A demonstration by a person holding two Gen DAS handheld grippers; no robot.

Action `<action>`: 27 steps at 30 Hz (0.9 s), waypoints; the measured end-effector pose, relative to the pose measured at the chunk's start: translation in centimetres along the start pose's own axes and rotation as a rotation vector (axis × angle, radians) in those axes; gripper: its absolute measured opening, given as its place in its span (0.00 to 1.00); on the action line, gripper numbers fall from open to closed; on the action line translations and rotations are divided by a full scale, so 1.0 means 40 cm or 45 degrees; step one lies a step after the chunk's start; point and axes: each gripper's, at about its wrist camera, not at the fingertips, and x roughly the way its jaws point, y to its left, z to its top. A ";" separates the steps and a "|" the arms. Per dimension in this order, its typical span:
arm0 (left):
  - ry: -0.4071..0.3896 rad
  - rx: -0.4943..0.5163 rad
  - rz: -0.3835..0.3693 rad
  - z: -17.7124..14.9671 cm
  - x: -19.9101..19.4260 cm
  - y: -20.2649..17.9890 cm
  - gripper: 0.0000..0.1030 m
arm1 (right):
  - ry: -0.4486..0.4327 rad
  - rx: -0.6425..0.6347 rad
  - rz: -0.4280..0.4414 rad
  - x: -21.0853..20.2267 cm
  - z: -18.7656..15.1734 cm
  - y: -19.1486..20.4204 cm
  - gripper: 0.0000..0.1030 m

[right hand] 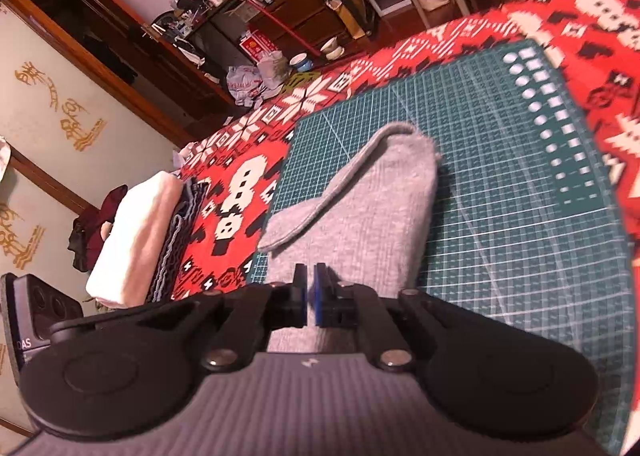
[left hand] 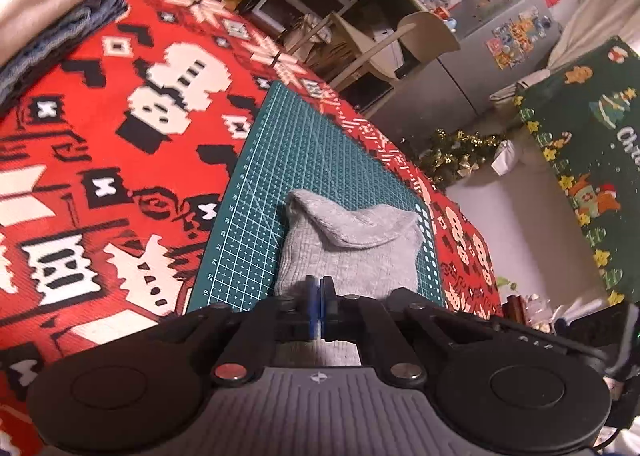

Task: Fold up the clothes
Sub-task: 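Grasp the grey shirt bundle with both grippers from its sides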

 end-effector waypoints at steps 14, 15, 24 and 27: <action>0.149 0.207 -0.012 -0.101 -0.093 -0.062 0.03 | 0.096 0.070 0.060 -0.094 -0.154 0.014 0.09; 0.167 0.215 0.003 -0.107 -0.096 -0.063 0.03 | 0.110 0.067 0.060 -0.095 -0.165 0.016 0.09; 0.342 0.096 0.063 -0.125 -0.059 -0.013 0.03 | 0.155 0.076 -0.015 -0.108 -0.211 0.002 0.02; 0.326 0.148 0.090 -0.132 -0.074 -0.028 0.03 | 0.137 0.104 -0.011 -0.126 -0.212 -0.008 0.09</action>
